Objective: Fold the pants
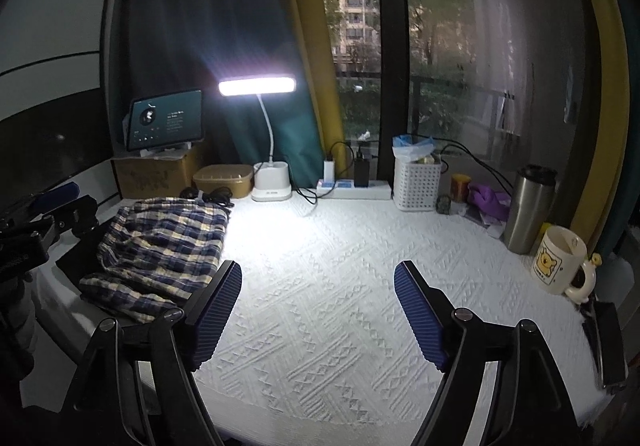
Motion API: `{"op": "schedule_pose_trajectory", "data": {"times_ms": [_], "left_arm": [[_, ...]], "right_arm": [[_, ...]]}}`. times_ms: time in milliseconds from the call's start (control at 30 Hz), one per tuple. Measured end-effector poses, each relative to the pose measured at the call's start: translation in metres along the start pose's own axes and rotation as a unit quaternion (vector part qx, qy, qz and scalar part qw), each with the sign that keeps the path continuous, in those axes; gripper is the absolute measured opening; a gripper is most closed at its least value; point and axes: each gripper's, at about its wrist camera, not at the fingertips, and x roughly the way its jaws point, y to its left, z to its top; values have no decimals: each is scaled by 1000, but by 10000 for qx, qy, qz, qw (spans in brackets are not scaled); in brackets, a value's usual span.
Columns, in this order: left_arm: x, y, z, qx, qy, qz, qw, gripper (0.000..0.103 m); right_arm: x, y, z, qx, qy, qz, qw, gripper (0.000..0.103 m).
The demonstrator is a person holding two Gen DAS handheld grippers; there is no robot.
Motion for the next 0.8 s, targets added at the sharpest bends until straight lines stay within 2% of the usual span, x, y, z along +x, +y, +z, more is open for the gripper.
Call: {"op": "schedule_pose_trajectory", "data": {"times_ms": [433,800], "left_arm": [[-19,13,11,-88,-591,216,9980,79],[-30,28,17,-153,-819,373,9958,82]], "right_arm": [[-9,15,15,-123,-296,-44,9995,85],[-18,28,27,-314,-526,-6,9981,86]]}}
